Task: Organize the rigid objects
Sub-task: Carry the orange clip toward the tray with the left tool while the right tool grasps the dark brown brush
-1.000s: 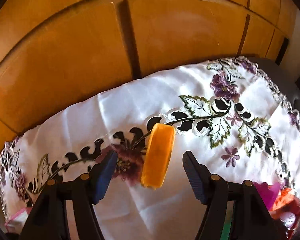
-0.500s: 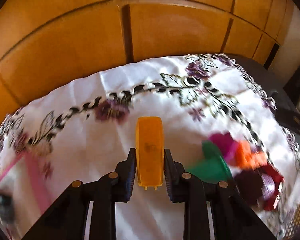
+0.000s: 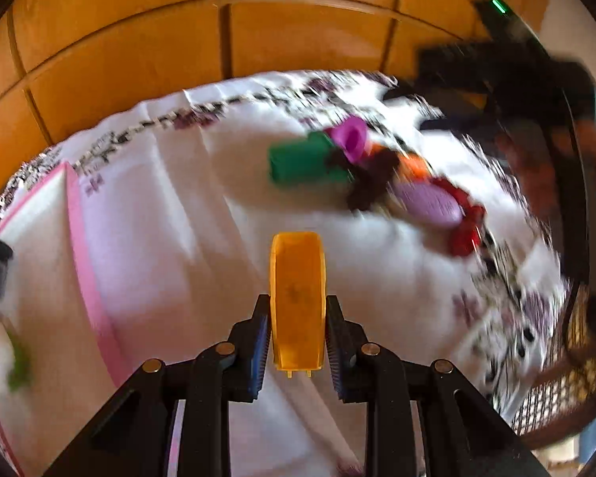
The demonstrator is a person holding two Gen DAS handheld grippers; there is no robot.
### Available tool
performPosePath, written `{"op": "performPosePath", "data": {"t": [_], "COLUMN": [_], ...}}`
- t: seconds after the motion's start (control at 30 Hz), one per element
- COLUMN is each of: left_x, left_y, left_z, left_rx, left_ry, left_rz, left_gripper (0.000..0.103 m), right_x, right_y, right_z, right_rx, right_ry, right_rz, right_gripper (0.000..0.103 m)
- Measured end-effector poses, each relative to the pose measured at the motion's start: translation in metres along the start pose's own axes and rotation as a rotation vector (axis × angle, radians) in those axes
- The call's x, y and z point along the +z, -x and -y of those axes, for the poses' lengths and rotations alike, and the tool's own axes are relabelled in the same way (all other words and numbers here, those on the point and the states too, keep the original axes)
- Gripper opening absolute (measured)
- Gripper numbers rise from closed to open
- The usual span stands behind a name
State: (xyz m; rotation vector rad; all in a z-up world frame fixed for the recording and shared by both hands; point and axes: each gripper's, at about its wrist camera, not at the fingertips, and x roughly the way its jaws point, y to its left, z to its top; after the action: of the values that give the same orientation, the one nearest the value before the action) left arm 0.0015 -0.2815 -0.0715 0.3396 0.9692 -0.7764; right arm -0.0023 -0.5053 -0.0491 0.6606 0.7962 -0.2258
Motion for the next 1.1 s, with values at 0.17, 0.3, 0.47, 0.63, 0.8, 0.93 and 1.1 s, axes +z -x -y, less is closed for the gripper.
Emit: {"op": "performPosePath", "data": {"t": [0.17,0.3,0.47,0.63,0.8,0.93,1.1], "left_x": [-0.019,-0.02,-0.019,-0.02,-0.02,-0.022,-0.024], "left_y": [-0.01,-0.01,-0.013,-0.012,-0.013,-0.012,-0.01], "left_z": [0.008,0.009,0.008,0.007,0.007,0.008,0.006], "left_rx": [0.01,0.012,0.014,0.014,0.017,0.025,0.017], "left_ry": [-0.002,0.002,0.016,0.024,0.029,0.025,0.027], "left_rz": [-0.019,-0.01,-0.008,-0.006,-0.005,0.003,0.012], "left_gripper": [0.026,0.026,0.026,0.026,0.026,0.026,0.026], "right_x": [-0.011,-0.018,-0.029,-0.035,-0.045,-0.052,-0.057], "right_y": [-0.01,-0.023,-0.027,-0.029,-0.035,-0.043,-0.049], "right_z": [-0.022,-0.029,-0.048,-0.06,-0.067,-0.071,-0.07], "right_rx": [0.044,0.066,0.046,0.008,-0.064,-0.101,-0.172], "right_ry": [0.104,0.149,0.261,0.348,0.431,0.484,0.523], "right_rz": [-0.067,-0.146,-0.162,-0.16,-0.18,-0.207,-0.204], "right_gripper": [0.058,0.058,0.079,0.08,0.08,0.077,0.048]}}
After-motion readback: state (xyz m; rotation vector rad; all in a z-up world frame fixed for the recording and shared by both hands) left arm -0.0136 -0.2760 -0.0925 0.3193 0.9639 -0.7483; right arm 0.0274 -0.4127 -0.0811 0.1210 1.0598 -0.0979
